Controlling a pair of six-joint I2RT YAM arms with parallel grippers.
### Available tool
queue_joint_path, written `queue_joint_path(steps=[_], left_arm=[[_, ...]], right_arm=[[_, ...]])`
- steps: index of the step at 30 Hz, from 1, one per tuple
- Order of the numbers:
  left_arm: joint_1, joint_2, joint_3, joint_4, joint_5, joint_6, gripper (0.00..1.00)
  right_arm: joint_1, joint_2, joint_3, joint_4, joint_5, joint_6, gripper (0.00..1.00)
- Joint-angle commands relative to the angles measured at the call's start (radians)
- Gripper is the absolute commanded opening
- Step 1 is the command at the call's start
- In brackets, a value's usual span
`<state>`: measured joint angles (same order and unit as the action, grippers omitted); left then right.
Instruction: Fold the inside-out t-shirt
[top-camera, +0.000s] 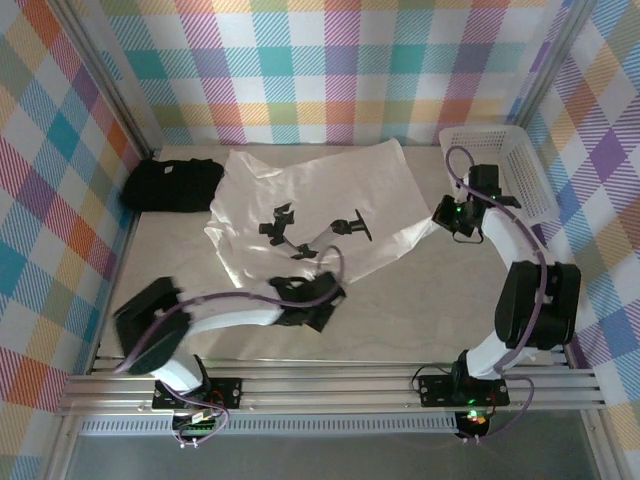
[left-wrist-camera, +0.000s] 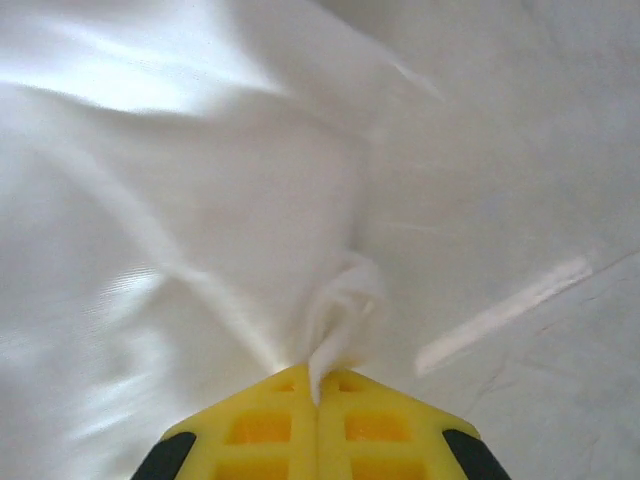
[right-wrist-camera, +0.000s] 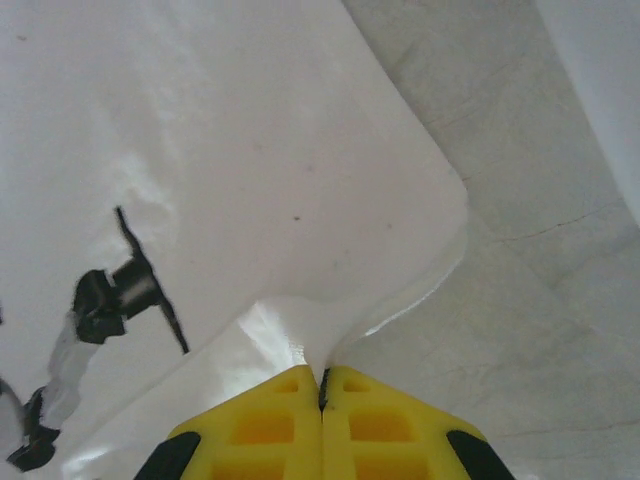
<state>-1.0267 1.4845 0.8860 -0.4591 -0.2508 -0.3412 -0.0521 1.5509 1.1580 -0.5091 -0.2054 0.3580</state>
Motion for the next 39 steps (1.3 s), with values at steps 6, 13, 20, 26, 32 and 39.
queue_joint_path(steps=[6,13,20,26,32,39], left_arm=[[0.250,-0.660,0.273,-0.136,-0.438,0.179,0.00],[0.260,-0.638,0.759,-0.125,-0.676,0.474,0.00],[0.260,-0.432,1.166,-0.220,-0.736,0.593,0.00],[0.520,-0.115,1.422,-0.486,-0.442,0.418,0.00],[0.811,0.096,1.522,-0.465,-0.172,0.332,0.00],[0.872,0.210,1.736,-0.470,-0.094,0.341,0.00]], right_arm=[[-0.005,-0.336,0.181,0.004,0.075,0.007,0.03],[-0.005,-0.475,0.431,-0.074,0.090,-0.002,0.05],[-0.005,-0.533,0.558,-0.103,0.072,-0.014,0.04],[-0.001,-0.378,0.597,-0.077,0.000,-0.013,0.04],[0.011,-0.187,0.682,-0.042,-0.028,-0.040,0.03],[0.013,-0.098,0.818,-0.078,-0.022,-0.087,0.03]])
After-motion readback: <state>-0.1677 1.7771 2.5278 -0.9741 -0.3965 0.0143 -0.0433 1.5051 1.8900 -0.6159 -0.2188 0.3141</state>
